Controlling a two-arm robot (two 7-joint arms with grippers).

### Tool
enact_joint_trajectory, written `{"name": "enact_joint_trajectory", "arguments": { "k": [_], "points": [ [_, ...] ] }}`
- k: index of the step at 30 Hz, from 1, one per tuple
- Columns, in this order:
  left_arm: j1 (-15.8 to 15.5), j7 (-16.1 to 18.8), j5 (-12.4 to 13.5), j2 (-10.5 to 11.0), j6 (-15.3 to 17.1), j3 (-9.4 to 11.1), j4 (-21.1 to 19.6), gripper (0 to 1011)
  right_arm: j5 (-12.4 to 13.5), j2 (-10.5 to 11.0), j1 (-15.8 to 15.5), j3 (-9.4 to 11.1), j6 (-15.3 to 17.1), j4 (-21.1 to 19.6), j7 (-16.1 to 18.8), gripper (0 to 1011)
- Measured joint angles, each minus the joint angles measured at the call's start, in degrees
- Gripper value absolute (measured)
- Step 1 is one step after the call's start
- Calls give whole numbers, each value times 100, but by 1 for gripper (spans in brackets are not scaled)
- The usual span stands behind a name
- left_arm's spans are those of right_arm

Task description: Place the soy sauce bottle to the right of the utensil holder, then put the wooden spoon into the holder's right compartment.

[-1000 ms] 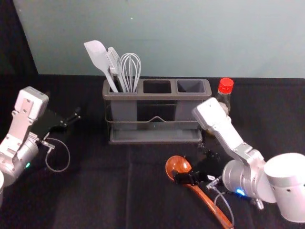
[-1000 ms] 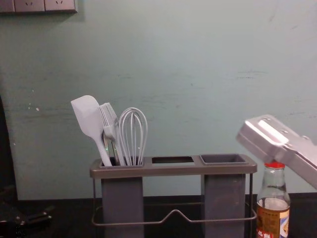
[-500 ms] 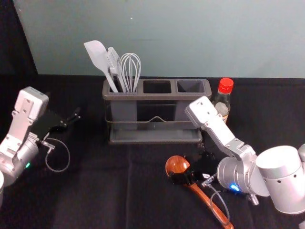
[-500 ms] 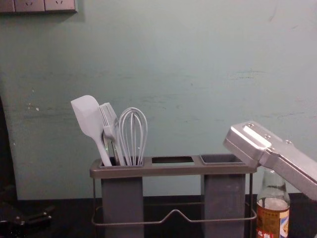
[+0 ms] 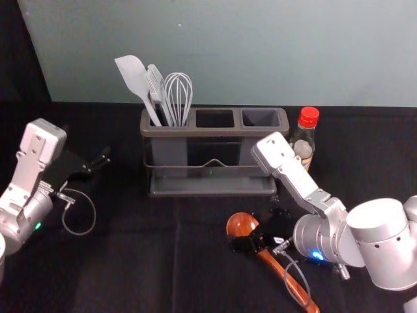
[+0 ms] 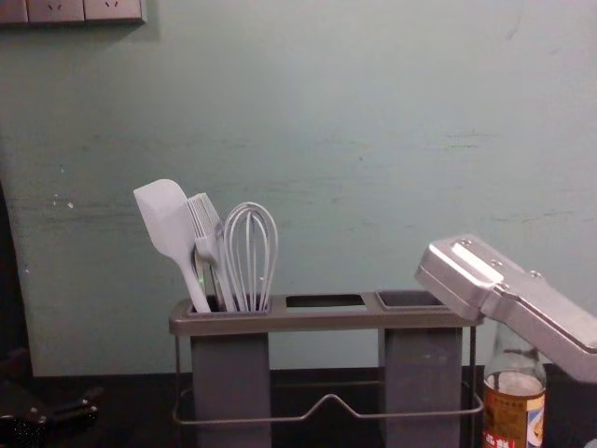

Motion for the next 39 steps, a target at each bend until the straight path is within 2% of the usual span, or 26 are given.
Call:
{"name": "enact_joint_trajectory", "arguments": {
  "k": [39],
  "points": [
    [0,0,0,0,0,0,0,1005,-472,-255,147,-17,60,303,395,1004]
  ]
}}
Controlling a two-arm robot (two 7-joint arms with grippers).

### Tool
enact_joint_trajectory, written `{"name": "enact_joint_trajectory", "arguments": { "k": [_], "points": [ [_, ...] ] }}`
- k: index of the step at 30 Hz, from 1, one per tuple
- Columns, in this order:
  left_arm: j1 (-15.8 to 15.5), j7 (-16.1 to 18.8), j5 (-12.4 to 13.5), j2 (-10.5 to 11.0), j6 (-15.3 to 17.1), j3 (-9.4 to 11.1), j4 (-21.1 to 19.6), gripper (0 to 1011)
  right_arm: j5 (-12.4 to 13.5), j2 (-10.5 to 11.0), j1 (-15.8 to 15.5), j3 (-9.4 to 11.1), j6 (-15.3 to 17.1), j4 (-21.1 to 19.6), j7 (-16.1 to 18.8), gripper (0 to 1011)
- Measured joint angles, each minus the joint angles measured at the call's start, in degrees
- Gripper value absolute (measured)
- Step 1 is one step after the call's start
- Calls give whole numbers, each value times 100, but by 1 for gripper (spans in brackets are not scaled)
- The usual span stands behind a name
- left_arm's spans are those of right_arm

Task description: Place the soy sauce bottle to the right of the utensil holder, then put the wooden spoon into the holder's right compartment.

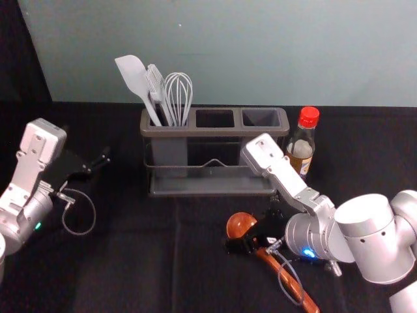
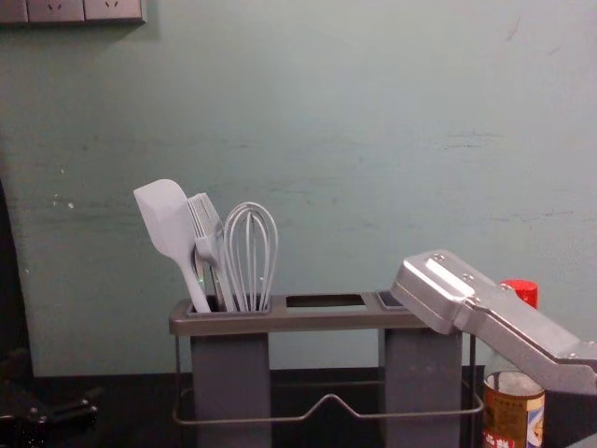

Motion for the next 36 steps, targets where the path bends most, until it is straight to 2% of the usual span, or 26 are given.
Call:
{"name": "enact_joint_trajectory", "arguments": {
  "k": [17,22,27,36],
  "points": [
    [0,0,0,0,0,0,0,1005,-173,-97,-43,89,-83,91,150,1004],
    [0,0,0,0,0,0,0,1005,-229,-136,-69,129,-121,105,181,892],
    [0,0,0,0,0,0,0,1005,-274,-142,-93,156,-124,68,214,839],
    [0,0,0,0,0,0,0,1005,-436,57,-188,266,69,-594,329,839]
  ]
}}
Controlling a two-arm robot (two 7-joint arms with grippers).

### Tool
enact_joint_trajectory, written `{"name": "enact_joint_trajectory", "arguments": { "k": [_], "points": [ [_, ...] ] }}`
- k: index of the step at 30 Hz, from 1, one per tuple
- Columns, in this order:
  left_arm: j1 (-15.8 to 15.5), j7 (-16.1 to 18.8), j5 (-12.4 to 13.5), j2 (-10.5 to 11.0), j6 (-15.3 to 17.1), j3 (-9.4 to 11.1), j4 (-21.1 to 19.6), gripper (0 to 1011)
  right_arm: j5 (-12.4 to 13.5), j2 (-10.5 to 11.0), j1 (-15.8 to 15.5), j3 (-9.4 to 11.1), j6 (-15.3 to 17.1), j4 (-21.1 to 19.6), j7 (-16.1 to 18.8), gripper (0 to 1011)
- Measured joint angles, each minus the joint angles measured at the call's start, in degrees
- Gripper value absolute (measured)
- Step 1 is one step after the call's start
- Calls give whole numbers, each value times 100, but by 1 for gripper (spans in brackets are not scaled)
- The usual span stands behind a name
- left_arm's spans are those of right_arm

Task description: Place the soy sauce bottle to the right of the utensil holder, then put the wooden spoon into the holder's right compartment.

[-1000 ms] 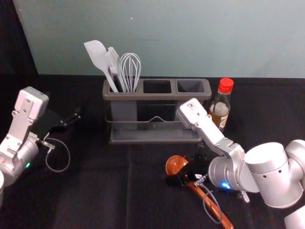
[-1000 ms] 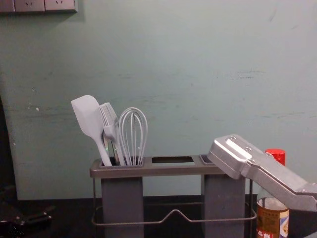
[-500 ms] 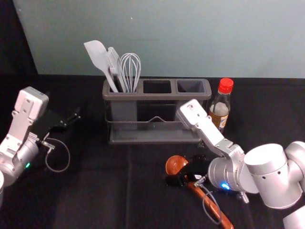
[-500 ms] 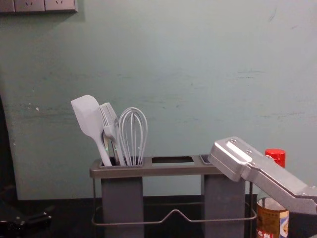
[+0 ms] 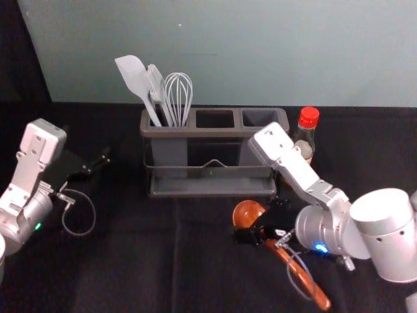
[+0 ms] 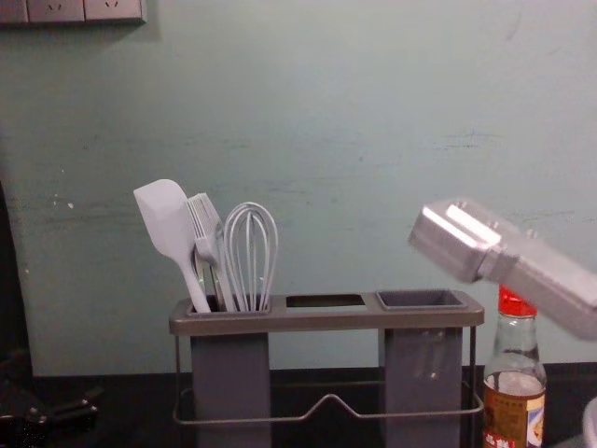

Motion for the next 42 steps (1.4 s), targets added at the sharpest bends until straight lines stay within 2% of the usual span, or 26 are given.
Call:
{"name": "enact_joint_trajectory", "arguments": {
  "k": [3,6,9,11,15,16,19,20,21,22,24,25,28,29,31,32,35,42],
  "points": [
    [0,0,0,0,0,0,0,1005,-32,76,-22,43,58,-163,48,840],
    [0,0,0,0,0,0,0,1005,-59,209,-128,193,100,-453,120,839],
    [0,0,0,0,0,0,0,1005,-26,235,-304,380,-89,-624,125,840],
    [0,0,0,0,0,0,0,1005,119,204,-691,685,-733,-856,33,840],
    [0,0,0,0,0,0,0,1005,297,150,-1067,936,-1543,-996,-148,840],
    [0,0,0,0,0,0,0,1005,402,116,-1252,1057,-1983,-1042,-217,840],
    [0,0,0,0,0,0,0,1005,522,64,-1545,1221,-2835,-1099,-376,839],
    [0,0,0,0,0,0,0,1005,569,31,-1690,1298,-3335,-1110,-481,840],
    [0,0,0,0,0,0,0,1005,585,13,-1762,1328,-3616,-1109,-544,840],
    [0,0,0,0,0,0,0,1005,589,-24,-1876,1372,-4094,-1096,-679,840],
    [0,0,0,0,0,0,0,1005,572,-61,-1972,1405,-4580,-1062,-820,839],
    [0,0,0,0,0,0,0,1005,548,-95,-2058,1434,-5015,-1020,-955,839],
    [0,0,0,0,0,0,0,1005,479,-134,-2152,1464,-5603,-954,-1141,840],
    [0,0,0,0,0,0,0,1005,470,-151,-2197,1487,-6001,-888,-1236,840],
    [0,0,0,0,0,0,0,1005,470,-164,-2229,1500,-6364,-817,-1307,839],
    [0,0,0,0,0,0,0,1005,467,-177,-2247,1506,-6676,-749,-1360,840],
    [0,0,0,0,0,0,0,1005,464,-199,-2258,1514,-7031,-650,-1423,840],
    [0,0,0,0,0,0,0,1005,480,-204,-2261,1524,-7147,-597,-1432,840]
  ]
}}
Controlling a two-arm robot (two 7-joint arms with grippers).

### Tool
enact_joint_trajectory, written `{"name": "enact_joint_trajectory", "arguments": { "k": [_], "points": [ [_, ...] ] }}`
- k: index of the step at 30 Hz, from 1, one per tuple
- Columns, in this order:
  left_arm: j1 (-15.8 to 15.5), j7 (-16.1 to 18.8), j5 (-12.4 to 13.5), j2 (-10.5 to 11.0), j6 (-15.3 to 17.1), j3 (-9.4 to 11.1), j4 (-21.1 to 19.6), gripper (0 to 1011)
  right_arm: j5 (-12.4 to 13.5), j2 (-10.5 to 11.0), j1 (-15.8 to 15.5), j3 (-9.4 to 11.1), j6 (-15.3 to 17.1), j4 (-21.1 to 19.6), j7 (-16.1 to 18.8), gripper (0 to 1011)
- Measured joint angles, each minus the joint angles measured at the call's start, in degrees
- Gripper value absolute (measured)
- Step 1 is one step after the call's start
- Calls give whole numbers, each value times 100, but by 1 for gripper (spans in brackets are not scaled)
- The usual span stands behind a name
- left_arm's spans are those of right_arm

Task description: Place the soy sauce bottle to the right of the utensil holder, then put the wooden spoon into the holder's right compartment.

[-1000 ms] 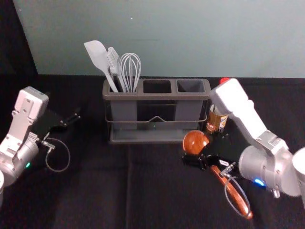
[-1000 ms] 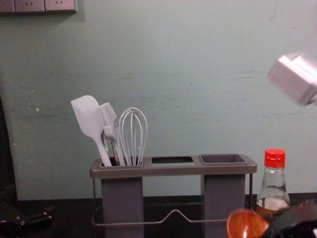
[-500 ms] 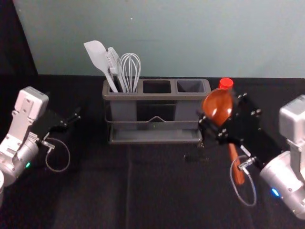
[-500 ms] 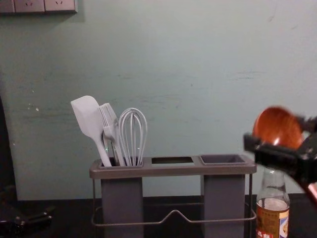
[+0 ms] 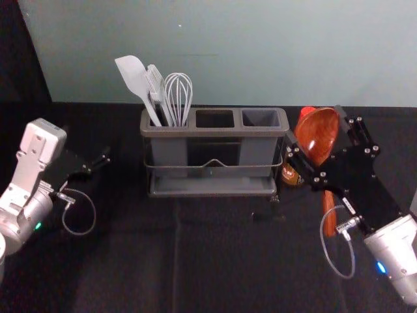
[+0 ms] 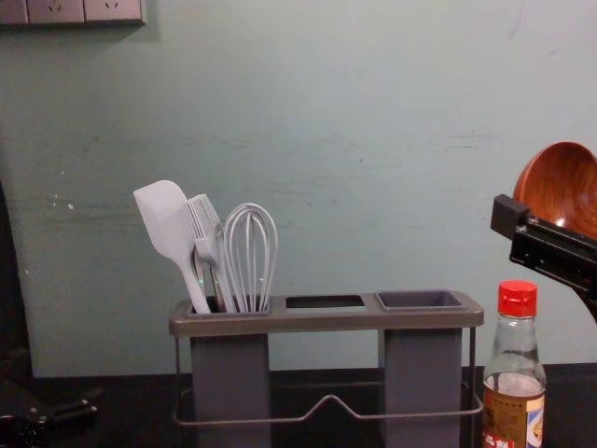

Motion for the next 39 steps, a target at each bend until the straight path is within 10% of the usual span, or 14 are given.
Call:
{"name": "enact_joint_trajectory", "arguments": {
  "k": [24,39],
  "points": [
    [0,0,0,0,0,0,0,1005,-48,109,75,85,-113,-128,15,840],
    [0,0,0,0,0,0,0,1005,270,265,1731,-225,-251,755,592,840]
  ]
}}
